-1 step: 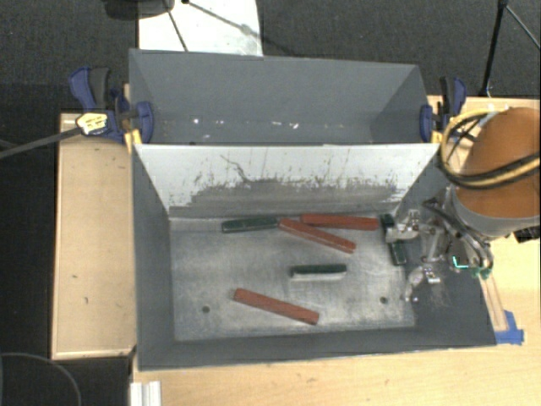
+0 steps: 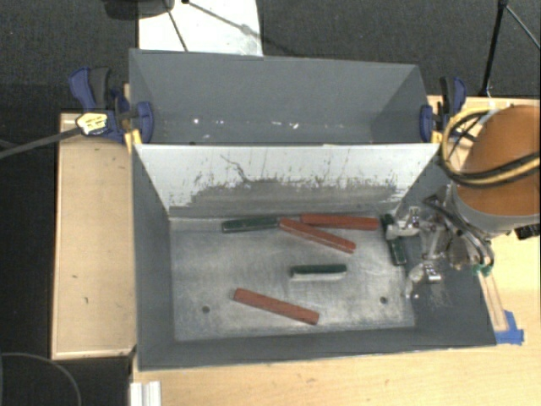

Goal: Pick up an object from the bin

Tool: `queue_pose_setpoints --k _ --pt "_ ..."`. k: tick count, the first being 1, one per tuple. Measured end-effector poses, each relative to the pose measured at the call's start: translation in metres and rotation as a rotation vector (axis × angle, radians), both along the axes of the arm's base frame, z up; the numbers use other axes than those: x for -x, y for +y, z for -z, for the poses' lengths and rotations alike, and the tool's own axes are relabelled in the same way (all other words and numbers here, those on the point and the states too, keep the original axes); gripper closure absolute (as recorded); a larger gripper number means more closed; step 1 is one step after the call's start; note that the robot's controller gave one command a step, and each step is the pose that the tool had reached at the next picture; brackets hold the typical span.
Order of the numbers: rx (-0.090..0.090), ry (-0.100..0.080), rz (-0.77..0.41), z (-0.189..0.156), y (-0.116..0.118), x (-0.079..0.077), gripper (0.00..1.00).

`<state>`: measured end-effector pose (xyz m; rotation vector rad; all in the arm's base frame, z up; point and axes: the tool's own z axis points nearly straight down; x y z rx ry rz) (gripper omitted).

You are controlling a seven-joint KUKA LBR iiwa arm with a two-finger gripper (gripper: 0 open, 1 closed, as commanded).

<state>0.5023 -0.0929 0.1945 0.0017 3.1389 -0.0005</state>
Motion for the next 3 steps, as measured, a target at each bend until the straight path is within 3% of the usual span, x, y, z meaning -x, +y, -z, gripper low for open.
queue_pose_setpoints --k 1,2,3 --pt "0.001 -0.004 -0.100 0.047 0.030 -0.012 0.00" --pt "-0.002 -0.001 -0.180 0.056 0.090 -0.022 0.00" --pt "-0.001 -0.002 -0.186 0.049 0.117 -0.034 0.00"
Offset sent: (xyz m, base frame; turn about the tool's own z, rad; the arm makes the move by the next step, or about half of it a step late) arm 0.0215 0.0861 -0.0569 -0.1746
